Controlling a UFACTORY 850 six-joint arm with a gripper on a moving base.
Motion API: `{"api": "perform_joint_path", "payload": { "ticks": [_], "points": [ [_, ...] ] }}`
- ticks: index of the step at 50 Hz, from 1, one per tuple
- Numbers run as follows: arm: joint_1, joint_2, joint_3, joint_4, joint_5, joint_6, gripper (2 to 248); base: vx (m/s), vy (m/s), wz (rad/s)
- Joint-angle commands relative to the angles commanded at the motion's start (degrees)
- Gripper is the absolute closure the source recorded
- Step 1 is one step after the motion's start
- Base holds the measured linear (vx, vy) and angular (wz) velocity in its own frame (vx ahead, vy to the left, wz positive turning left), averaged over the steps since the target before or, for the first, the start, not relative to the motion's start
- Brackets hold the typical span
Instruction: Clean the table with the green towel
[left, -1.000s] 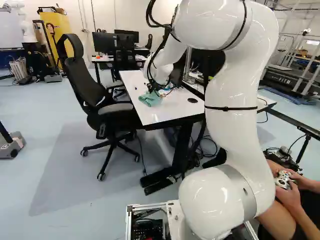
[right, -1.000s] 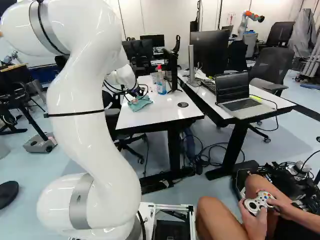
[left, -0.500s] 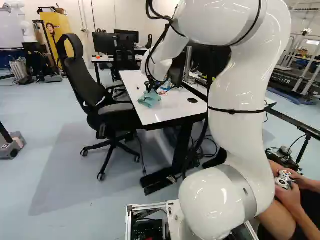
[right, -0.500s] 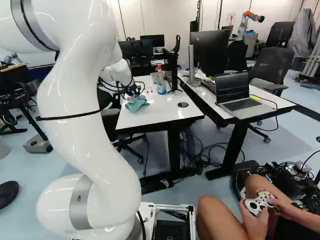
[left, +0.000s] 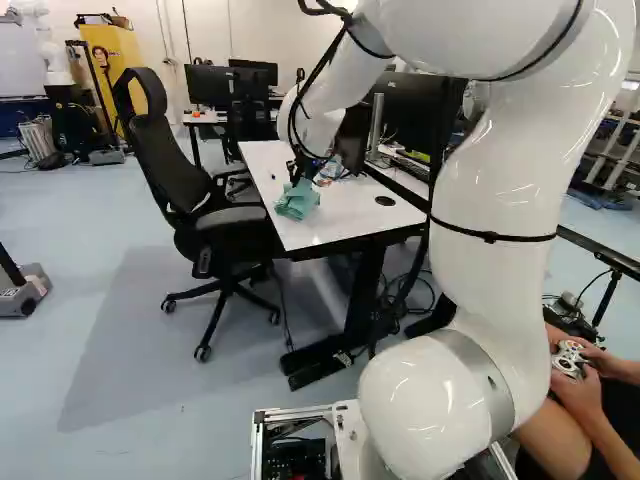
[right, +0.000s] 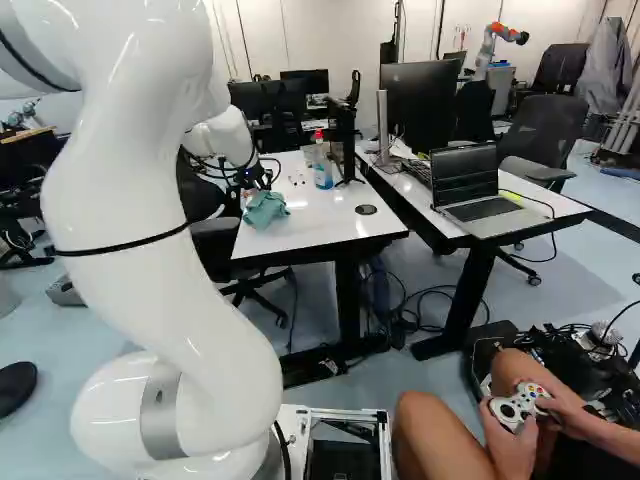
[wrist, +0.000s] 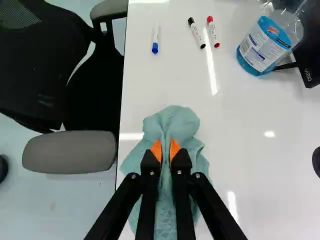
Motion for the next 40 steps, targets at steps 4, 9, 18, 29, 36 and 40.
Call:
{"api": "perform_joint_path", "payload": {
  "ticks": [4, 9, 18, 29, 36, 40],
  "points": [
    [0.35, 1.09, 0.67, 0.0, -0.96, 0.0, 211, 0.0, 0.0, 0.0],
    [0.8, 2.47, 1.51, 0.0, -2.15, 0.0, 211, 0.0, 0.0, 0.0],
    [1.6, 5.13, 3.14, 0.0, -3.46, 0.0, 211, 0.0, 0.0, 0.0],
    [1.84, 6.14, 3.66, 0.0, -3.46, 0.0, 211, 0.0, 0.0, 0.0],
    [1.84, 6.14, 3.66, 0.0, -3.46, 0.0, 211, 0.0, 0.0, 0.0],
    [1.84, 6.14, 3.66, 0.0, -3.46, 0.0, 211, 0.0, 0.0, 0.0]
  ]
}}
